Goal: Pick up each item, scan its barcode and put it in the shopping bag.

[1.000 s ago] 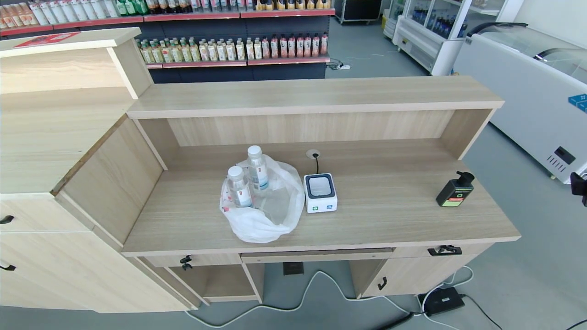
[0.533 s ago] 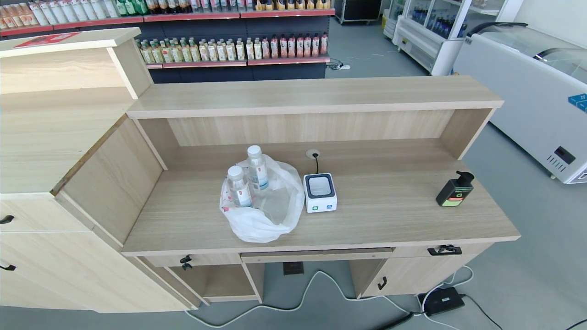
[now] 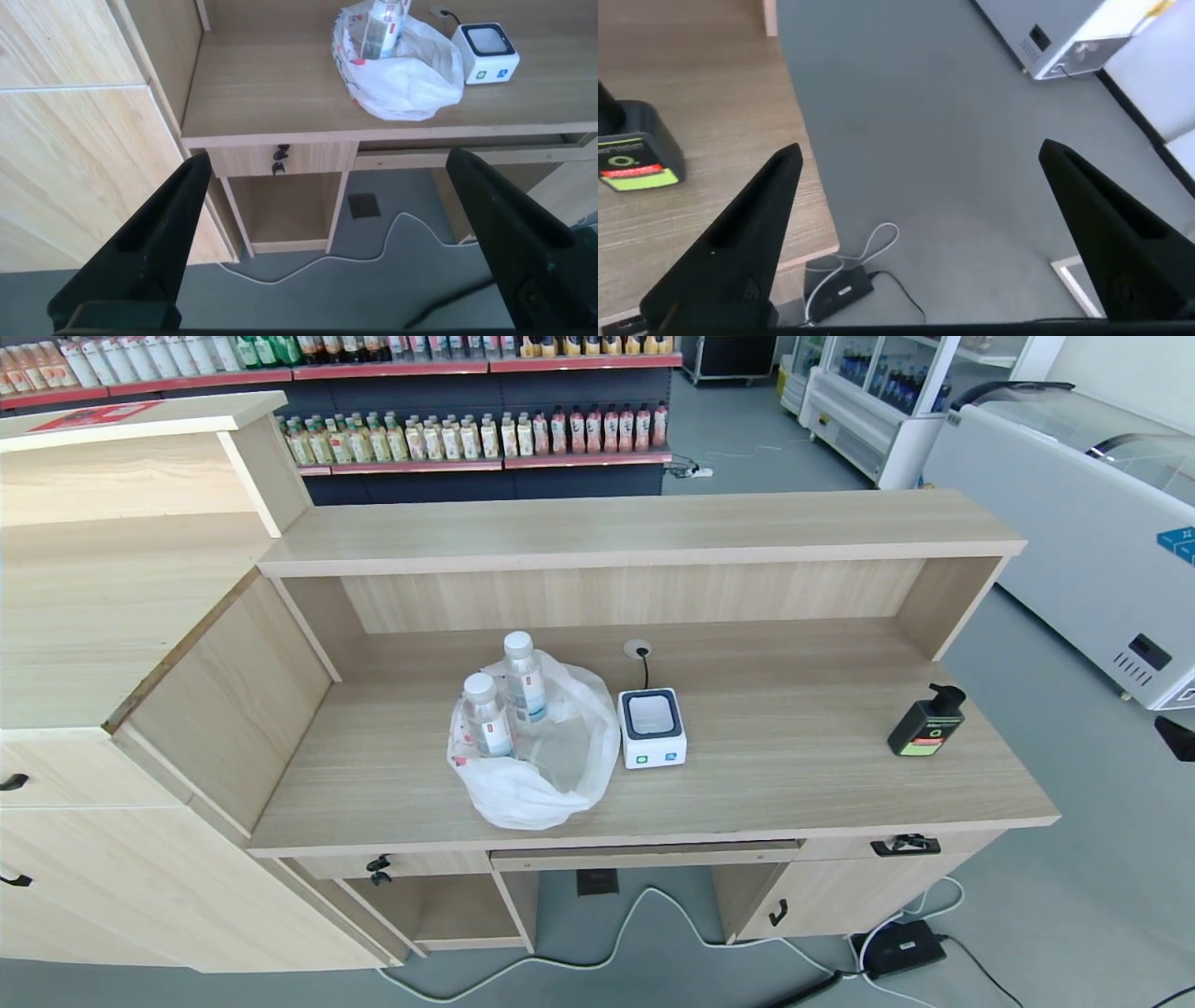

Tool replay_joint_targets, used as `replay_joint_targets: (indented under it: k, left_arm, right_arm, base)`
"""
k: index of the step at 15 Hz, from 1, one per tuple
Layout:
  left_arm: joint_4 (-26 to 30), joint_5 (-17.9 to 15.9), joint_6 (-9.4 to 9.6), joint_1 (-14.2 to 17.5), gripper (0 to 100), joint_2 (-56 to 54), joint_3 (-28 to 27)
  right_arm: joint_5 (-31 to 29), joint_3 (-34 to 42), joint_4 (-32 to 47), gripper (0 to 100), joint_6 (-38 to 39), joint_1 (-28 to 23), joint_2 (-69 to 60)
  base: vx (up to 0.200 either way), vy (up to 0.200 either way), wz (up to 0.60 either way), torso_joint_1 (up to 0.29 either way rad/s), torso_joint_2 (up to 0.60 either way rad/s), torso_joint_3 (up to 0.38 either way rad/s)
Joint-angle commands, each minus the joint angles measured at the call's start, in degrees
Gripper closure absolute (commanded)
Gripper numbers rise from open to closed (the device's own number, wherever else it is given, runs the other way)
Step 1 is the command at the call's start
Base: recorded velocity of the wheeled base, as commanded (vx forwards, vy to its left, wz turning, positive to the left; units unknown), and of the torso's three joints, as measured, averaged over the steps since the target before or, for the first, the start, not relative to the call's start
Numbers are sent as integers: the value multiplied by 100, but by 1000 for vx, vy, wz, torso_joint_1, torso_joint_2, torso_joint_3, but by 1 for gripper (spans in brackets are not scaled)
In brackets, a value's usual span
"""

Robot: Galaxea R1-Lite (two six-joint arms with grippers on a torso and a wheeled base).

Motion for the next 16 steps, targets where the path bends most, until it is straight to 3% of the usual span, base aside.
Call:
replay_joint_targets:
  k: [1,16]
  left_arm:
    - [-2,-1,0,5,0,-2,0]
    - [-2,-1,0,5,0,-2,0]
  right_arm:
    - [65,-117,-4,0,-84,98,343]
    - [285,-908,-233,0,-93,1320,1337]
  base:
    - [0,0,0,0,0,0]
    - [0,0,0,0,0,0]
